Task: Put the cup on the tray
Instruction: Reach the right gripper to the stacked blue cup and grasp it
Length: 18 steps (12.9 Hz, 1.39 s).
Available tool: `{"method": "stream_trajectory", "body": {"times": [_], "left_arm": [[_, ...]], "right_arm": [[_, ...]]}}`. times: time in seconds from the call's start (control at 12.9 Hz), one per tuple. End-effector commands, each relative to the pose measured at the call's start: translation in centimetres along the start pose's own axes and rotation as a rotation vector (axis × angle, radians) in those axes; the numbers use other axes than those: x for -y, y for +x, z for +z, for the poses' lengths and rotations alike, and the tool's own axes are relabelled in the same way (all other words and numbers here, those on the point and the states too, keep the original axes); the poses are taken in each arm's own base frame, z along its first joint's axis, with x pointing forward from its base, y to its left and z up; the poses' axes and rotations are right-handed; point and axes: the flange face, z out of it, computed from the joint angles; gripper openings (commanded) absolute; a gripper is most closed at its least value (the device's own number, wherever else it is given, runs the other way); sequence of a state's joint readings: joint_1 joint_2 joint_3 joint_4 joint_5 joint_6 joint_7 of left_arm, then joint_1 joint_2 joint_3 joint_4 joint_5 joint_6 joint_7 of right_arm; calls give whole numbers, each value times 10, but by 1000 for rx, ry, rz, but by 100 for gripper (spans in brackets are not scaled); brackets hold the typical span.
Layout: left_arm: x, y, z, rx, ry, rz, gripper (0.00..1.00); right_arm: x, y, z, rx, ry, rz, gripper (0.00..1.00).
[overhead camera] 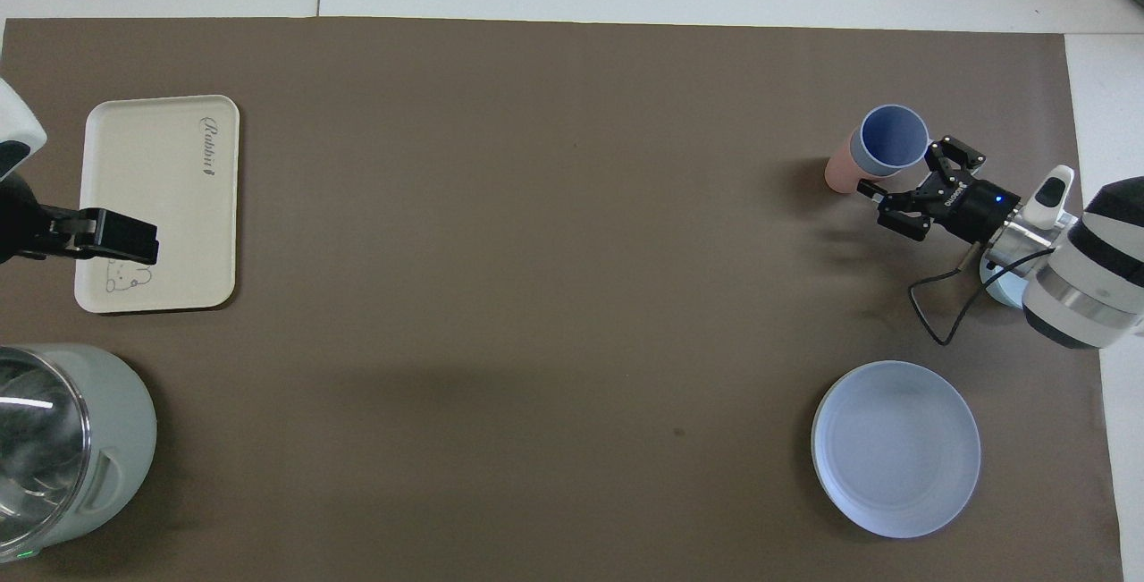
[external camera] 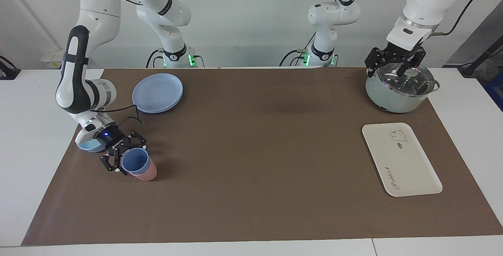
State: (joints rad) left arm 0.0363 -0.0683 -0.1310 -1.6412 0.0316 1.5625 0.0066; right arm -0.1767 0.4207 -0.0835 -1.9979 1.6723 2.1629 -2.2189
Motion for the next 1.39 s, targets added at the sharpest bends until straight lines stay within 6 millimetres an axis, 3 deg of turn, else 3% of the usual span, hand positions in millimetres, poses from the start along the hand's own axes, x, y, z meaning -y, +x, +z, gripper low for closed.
{"method": "stream_trajectory", "body": {"times": [0.0, 0.31, 0.39, 0.54, 0.77, 1.01, 1.31], "left_arm": [[3, -8, -3, -2, 13, -4, 100], [1, -8, -3, 1, 13, 8, 100], [-2, -8, -3, 0, 13, 18, 100], [-4, -9, -1, 3, 14, 24, 100], [1, -10, 1, 7, 14, 15, 100], [4, -10, 1, 9, 14, 9, 100], [8, -10, 3, 11, 13, 1, 100]], "right_arm": [[9, 4, 17, -35, -4, -4, 100], [16, 8, 27, -46, -8, -23, 100], [15, 6, 26, -40, -14, -37, 78], [15, 7, 26, -35, -16, -69, 0], [14, 29, 18, -19, -6, -67, 0], [32, 106, -4, 185, 17, -102, 0], [64, 175, -14, 369, 34, -80, 0]]}}
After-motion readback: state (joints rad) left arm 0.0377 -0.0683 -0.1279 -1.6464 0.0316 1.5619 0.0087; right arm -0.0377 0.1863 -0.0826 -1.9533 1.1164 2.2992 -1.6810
